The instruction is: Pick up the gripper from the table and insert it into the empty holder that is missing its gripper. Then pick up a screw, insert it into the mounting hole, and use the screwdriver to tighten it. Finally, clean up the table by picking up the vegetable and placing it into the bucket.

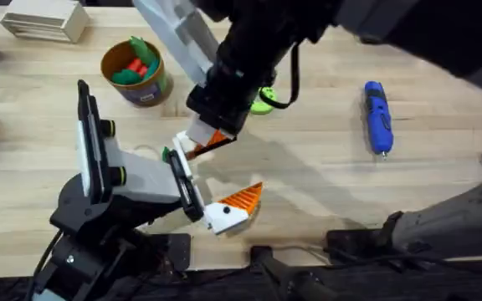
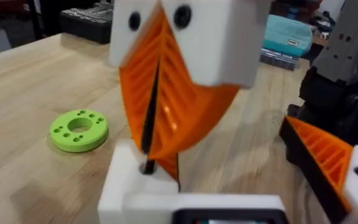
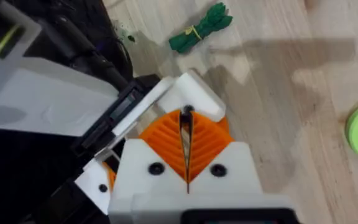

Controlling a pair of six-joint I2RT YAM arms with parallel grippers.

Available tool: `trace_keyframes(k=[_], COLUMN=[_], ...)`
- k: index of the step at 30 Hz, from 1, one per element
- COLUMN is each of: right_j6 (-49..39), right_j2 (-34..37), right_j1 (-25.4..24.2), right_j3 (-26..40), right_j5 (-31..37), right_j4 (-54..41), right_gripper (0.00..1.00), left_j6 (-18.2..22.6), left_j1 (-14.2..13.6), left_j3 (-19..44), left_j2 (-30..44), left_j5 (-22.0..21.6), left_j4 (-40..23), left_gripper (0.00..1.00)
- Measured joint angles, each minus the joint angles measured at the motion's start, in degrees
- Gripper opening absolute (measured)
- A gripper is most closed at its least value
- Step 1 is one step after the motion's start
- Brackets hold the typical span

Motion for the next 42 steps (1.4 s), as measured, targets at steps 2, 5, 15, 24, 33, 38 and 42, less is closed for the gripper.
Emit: trace_keyframes(k=[2,5,15,24,33,38,42], right_j6=[0.0,-0.1,0.5,3.6,5.0,6.1,6.6], right_j2=[0.6,1.2,0.9,-4.8,-13.7,-23.2,-33.0], right_j1=[0.1,0.2,0.0,-9.2,-15.9,-19.0,-20.5], right_j3=[0.0,0.0,0.1,0.1,-7.8,-22.5,-31.4], right_j5=[-0.1,-0.1,-1.4,-1.1,-3.0,-7.4,-10.9], right_j4=[0.4,0.3,-0.2,-0.2,-0.7,4.6,5.8], right_gripper=[0.007,0.007,0.706,0.944,0.945,0.945,0.945], left_j6=[0.0,-0.2,-0.8,-0.2,-0.1,-0.1,-0.1], left_j1=[0.0,0.0,0.0,0.0,0.0,0.0,0.0], left_j3=[0.0,0.0,0.0,0.0,0.0,0.0,0.0], left_j2=[0.0,0.0,0.1,0.0,0.0,0.0,0.0], left_j5=[0.0,0.0,-0.5,-0.2,-0.2,-0.2,-0.2], left_j4=[0.1,0.0,0.0,0.2,0.2,0.2,0.2], left_gripper=[0.987,0.988,0.987,0.987,0.987,0.987,0.667])
